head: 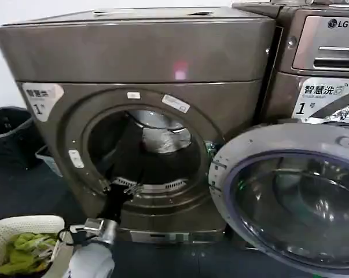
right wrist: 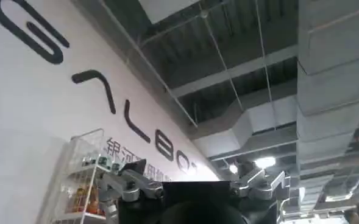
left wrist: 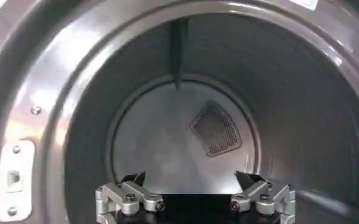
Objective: Grasp the clothes from the dryer.
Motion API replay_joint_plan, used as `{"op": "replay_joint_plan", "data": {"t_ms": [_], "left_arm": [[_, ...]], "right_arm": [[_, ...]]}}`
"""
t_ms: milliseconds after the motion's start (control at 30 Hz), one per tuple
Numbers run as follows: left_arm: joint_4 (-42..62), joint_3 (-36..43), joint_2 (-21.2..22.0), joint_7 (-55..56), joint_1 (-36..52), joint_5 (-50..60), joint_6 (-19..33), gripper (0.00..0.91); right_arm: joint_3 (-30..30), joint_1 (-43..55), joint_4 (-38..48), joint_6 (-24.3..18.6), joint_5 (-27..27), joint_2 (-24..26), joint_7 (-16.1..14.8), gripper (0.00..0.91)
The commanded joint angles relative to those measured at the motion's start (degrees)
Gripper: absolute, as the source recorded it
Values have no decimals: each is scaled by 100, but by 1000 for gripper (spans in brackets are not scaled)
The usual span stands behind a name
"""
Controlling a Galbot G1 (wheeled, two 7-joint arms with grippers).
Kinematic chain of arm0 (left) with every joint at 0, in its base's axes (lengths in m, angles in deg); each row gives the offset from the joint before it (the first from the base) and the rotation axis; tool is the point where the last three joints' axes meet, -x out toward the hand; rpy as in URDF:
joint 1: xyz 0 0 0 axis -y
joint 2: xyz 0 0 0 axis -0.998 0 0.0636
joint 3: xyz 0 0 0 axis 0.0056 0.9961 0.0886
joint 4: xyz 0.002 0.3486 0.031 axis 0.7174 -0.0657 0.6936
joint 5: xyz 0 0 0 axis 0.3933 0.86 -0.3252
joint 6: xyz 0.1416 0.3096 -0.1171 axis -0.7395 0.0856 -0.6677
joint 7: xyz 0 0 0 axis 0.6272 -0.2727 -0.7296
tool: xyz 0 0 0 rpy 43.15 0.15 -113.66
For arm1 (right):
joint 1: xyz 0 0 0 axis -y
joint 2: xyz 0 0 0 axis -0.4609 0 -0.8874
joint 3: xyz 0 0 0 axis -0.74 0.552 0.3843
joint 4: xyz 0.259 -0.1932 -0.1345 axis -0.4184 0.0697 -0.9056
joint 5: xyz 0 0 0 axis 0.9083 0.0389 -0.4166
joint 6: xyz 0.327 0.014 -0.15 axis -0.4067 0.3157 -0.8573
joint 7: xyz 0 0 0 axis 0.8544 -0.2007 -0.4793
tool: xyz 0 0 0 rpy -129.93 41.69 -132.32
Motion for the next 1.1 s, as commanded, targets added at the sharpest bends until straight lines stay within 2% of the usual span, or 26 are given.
{"op": "replay_joint_plan", "data": {"t_ms": [33,1100], "left_arm": [[32,8,-2,1,29,-8,1,907],[14,42,1,9,35,-4,-18,907]], "right_arm": [[-11,5,4,-5,-3,2,0,907],[-77,-83,26,-20,4,22,6,907]]}}
